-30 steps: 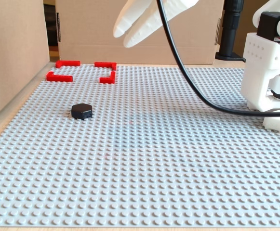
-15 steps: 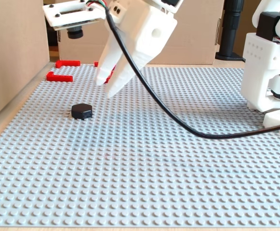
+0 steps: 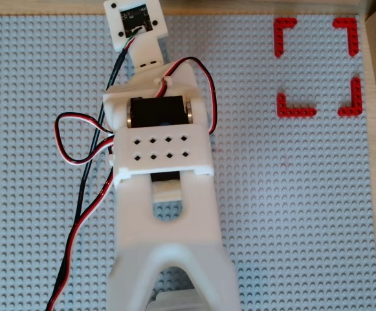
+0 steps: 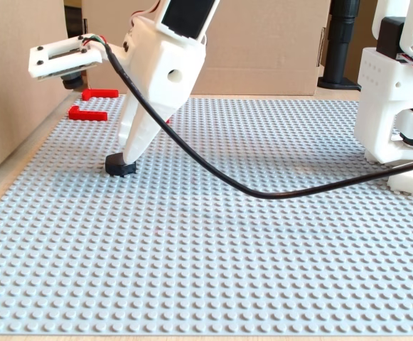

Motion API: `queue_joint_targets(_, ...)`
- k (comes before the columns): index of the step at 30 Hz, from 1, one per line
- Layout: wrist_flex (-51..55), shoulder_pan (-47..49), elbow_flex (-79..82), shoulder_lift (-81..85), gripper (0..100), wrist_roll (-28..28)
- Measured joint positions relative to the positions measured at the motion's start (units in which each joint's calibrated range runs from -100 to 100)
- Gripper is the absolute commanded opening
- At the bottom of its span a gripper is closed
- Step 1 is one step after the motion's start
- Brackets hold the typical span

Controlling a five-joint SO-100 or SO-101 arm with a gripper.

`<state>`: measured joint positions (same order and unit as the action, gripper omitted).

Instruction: Grab the Lego and store it in red box

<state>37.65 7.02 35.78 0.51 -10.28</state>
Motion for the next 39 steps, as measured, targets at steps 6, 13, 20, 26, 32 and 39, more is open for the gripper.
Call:
queue_joint_targets(6, -0.43, -0.15, -2.24, -2.11, 15, 0.00)
queue_joint_targets(13, -0.43, -0.51, -3.04, -3.80, 15, -0.05)
queue_joint_targets(20, -0.43, -0.22, -3.04, -3.97, 10, -0.05)
queue_joint_targets(26, -0.43, -0.36, -3.13, -4.06, 6, -0.05)
queue_joint_targets(32, -0.43, -0.58, -3.40, -4.06, 6, -0.05)
queue_joint_targets(39, 10.71, -2.33, -13.86, -1.69, 6, -0.05)
